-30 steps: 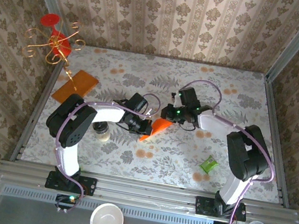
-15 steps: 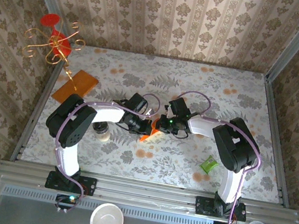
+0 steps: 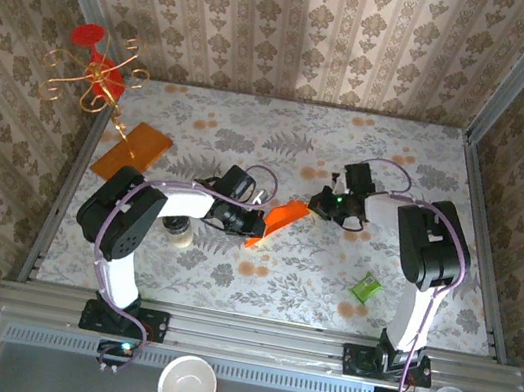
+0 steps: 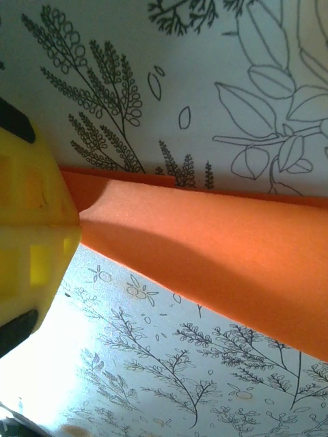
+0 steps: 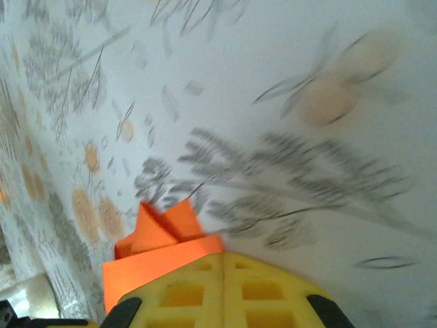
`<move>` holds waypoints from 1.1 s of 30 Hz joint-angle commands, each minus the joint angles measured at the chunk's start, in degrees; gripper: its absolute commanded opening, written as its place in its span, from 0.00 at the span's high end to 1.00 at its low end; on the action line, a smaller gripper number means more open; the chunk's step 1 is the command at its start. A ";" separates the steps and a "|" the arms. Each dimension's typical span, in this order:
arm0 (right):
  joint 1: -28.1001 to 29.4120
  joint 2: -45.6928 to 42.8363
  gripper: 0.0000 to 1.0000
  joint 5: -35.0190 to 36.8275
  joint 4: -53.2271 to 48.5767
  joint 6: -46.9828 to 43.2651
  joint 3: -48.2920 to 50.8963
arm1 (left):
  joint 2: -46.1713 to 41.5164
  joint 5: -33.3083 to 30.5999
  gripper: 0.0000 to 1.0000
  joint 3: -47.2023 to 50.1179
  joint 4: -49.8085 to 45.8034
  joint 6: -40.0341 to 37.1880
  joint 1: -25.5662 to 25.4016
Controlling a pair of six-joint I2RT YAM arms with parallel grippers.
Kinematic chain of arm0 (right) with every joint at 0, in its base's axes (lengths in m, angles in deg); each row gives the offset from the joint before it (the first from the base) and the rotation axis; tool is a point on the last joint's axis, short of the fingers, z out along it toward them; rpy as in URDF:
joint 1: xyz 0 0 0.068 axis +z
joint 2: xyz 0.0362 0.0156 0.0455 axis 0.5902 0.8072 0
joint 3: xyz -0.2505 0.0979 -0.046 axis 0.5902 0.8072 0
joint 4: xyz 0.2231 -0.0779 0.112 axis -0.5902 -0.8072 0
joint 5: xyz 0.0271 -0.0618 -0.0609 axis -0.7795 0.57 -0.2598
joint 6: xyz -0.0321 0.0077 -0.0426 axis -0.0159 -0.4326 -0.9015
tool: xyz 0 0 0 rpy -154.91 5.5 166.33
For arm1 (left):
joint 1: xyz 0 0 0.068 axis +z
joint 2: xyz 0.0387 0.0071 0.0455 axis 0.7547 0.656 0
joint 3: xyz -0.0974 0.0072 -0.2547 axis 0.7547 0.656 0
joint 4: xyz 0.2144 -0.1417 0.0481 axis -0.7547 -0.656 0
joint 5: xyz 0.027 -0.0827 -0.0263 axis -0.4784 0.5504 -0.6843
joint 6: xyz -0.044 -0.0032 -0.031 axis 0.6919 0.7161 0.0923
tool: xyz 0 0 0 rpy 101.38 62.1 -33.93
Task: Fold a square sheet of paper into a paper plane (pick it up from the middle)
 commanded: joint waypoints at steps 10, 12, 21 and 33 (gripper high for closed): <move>0.20 -17.51 0.89 10.24 -8.42 -2.52 2.67 | -7.02 0.12 0.91 -6.25 -8.81 2.34 0.52; 2.34 -20.75 0.80 12.90 -10.94 -1.90 3.56 | -9.74 -1.01 0.84 -6.13 -9.10 3.04 0.90; 17.87 -26.59 0.37 28.27 -19.30 10.59 5.34 | -23.76 -7.86 0.50 2.03 -12.06 5.02 7.43; 31.39 -10.13 0.22 44.45 -35.33 20.05 -13.12 | -29.38 -13.09 0.14 4.59 -15.19 -1.56 13.70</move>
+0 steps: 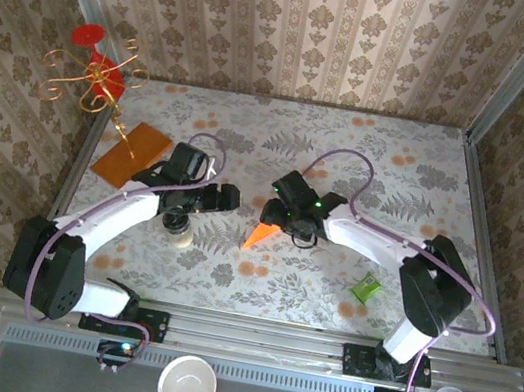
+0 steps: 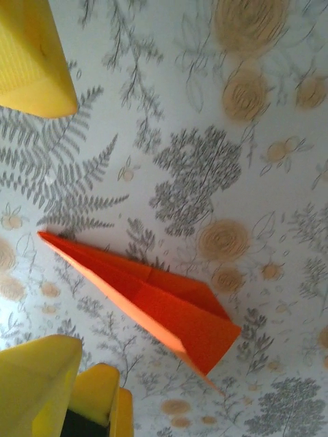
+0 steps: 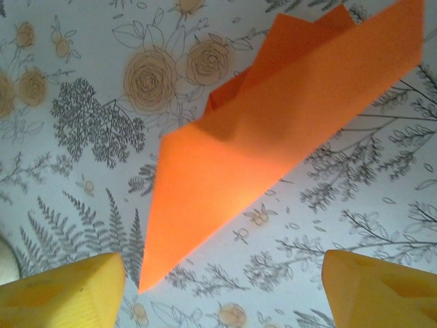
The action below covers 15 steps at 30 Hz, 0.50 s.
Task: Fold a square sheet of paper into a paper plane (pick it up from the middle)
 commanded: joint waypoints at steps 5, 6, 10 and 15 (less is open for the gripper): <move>0.94 9.70 0.17 13.94 -15.25 5.62 -12.08 | -1.79 -0.69 0.10 0.51 -1.08 -4.13 2.90; 1.14 10.72 0.15 15.25 -15.85 5.67 -13.05 | -1.59 -0.24 0.10 0.27 -1.17 -4.35 3.08; 1.29 14.15 0.11 16.58 -17.98 4.79 -16.50 | -0.80 0.27 0.08 -0.42 -1.27 -4.98 3.18; 1.79 14.82 0.11 15.35 -19.32 5.33 -16.81 | -0.23 0.86 0.02 -0.51 -0.98 -4.94 3.09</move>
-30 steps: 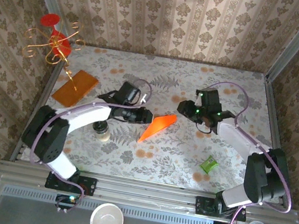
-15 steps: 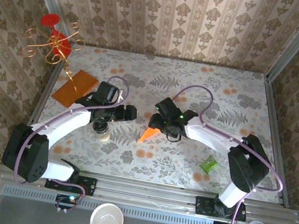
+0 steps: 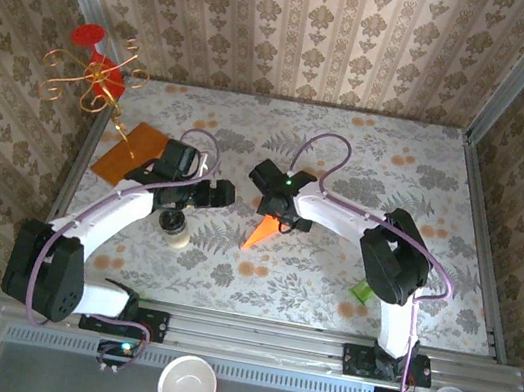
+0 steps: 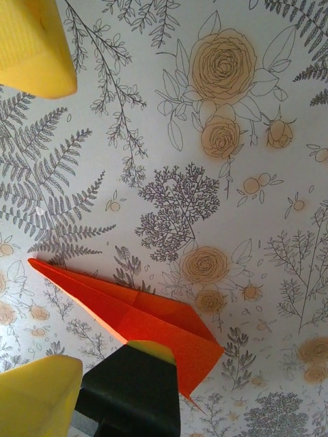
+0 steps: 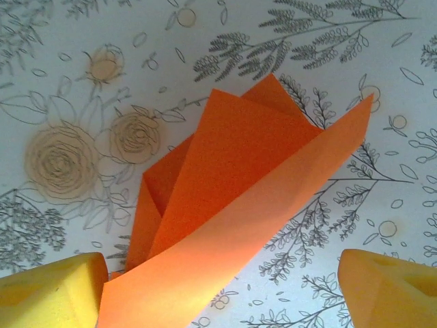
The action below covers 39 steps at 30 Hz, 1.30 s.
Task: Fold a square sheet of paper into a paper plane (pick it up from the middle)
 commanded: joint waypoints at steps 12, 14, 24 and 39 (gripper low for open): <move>0.88 -8.62 0.27 1.22 0.48 6.40 9.57 | 0.77 1.98 0.00 -0.49 -0.48 -0.30 -0.43; 0.80 -8.99 0.30 0.61 1.80 6.94 10.85 | 0.95 1.98 0.00 -0.58 -0.52 -0.21 -0.61; 0.81 -7.32 0.47 -3.07 7.19 9.40 12.74 | 1.30 1.71 0.00 -0.98 -1.07 -0.22 -1.25; 0.03 -8.65 0.89 -2.55 10.25 9.35 14.67 | 2.82 3.47 0.00 -2.35 -0.82 -0.23 -1.78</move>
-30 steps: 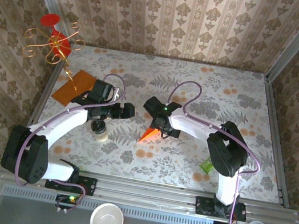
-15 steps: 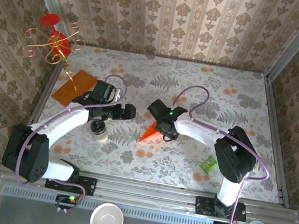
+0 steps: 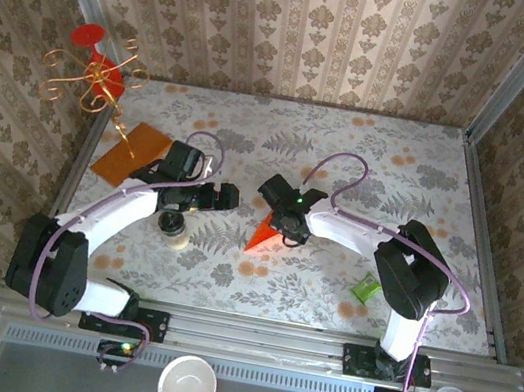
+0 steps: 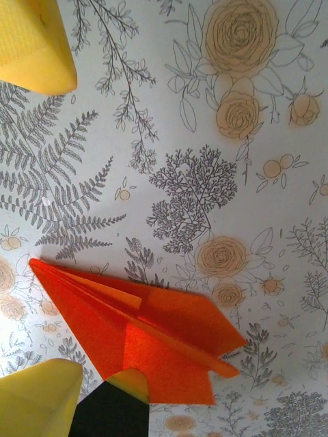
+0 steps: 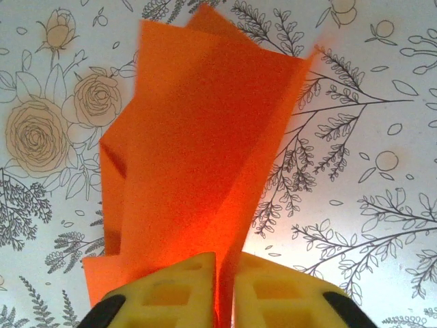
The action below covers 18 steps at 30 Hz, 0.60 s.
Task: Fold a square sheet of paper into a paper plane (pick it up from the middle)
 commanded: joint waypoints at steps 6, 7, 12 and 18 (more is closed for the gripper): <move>-2.78 -6.97 0.98 -2.01 9.13 -10.58 4.84 | 1.41 3.53 0.01 -3.20 -0.05 0.29 -1.36; -3.32 -8.06 0.98 -4.16 11.67 -13.05 5.67 | 1.49 3.61 0.01 -3.21 0.25 0.64 -1.36; -6.82 -12.34 0.98 -21.12 26.35 -22.84 10.75 | 1.95 3.83 0.02 -2.83 3.00 3.69 -1.13; -10.27 -10.75 0.98 -34.92 36.71 -22.76 15.41 | 2.29 4.48 0.08 0.31 10.50 12.33 -0.74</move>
